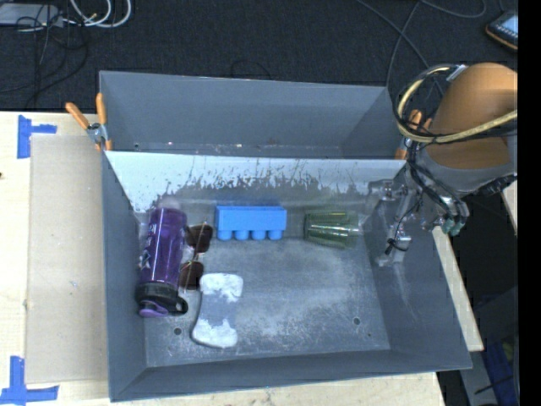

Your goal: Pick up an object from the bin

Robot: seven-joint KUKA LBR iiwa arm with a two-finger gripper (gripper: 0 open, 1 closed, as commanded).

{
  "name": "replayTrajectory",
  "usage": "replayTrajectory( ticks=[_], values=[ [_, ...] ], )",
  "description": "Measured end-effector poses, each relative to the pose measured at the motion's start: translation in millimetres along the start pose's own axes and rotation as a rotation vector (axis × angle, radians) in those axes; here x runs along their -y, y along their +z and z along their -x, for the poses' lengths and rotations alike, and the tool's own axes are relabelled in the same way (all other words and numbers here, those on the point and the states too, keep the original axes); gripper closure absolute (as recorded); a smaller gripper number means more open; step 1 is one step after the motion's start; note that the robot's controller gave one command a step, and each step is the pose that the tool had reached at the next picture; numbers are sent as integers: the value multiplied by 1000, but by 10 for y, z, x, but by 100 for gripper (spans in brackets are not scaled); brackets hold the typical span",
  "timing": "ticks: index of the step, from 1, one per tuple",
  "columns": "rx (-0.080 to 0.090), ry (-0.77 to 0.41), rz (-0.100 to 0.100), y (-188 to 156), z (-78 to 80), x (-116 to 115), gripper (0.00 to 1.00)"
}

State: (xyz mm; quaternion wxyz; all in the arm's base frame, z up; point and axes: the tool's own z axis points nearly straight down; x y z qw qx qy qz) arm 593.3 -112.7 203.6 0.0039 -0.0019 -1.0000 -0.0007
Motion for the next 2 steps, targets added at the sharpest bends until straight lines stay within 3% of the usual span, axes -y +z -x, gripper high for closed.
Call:
replayTrajectory(
  ticks=[1, 2],
  values=[
    [7, -3, -1, -49, 13, -8, 0],
    [9, 102, 0, 781, 186, -15, 0]
  ],
)
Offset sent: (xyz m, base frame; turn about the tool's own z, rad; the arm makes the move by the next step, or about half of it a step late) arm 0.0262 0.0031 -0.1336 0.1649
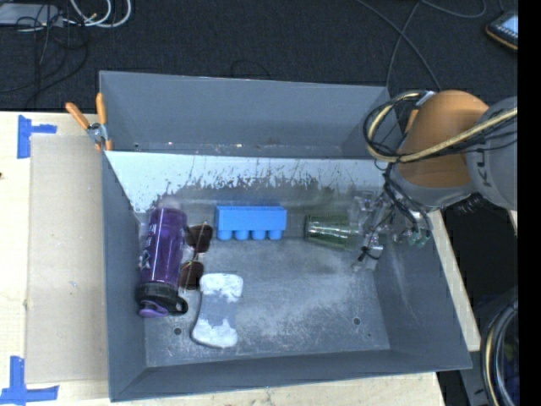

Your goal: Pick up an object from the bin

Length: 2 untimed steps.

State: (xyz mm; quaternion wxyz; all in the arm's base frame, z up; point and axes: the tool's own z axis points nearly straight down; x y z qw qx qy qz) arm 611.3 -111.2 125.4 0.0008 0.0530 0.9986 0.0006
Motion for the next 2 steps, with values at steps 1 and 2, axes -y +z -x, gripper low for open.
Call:
replayTrajectory(
  ticks=[1, 2],
  values=[
    [18, 59, 0, 278, 76, -40, 0],
    [13, 37, 1, 184, 32, -331, 0]
  ],
)
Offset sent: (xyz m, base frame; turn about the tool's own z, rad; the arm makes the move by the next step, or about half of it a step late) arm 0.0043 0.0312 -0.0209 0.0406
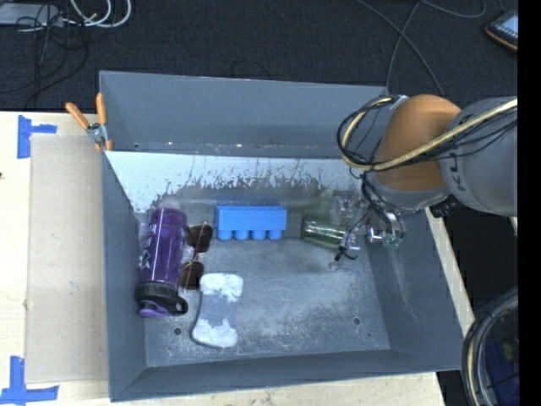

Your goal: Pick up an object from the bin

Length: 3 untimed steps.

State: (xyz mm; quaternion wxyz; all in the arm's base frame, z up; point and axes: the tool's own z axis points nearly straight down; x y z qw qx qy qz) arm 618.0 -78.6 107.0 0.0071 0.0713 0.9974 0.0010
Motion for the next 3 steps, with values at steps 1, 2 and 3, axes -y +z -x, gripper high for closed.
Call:
replayTrajectory(
  ticks=[1, 2, 3],
  values=[
    [6, 251, -2, 339, 32, 142, 0],
    [2, 206, 1, 378, -17, 48, 100],
    [2, 205, 1, 378, -17, 45, 100]
  ],
)
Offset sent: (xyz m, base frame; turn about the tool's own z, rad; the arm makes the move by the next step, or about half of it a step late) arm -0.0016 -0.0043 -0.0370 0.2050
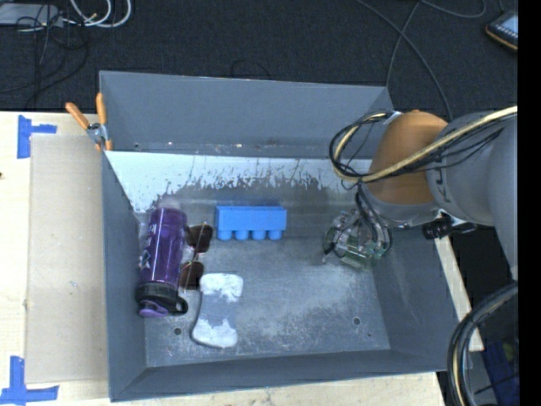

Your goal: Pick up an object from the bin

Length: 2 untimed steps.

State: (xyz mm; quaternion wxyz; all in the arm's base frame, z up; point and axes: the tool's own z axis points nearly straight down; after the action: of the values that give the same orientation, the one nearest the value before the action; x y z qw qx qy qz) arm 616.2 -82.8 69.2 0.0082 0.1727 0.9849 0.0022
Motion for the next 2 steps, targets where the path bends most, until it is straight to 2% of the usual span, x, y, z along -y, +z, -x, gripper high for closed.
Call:
replayTrajectory(
  ticks=[2],
  values=[
    [-2, -2, 0, -68, -4, -2, 100]
  ],
)
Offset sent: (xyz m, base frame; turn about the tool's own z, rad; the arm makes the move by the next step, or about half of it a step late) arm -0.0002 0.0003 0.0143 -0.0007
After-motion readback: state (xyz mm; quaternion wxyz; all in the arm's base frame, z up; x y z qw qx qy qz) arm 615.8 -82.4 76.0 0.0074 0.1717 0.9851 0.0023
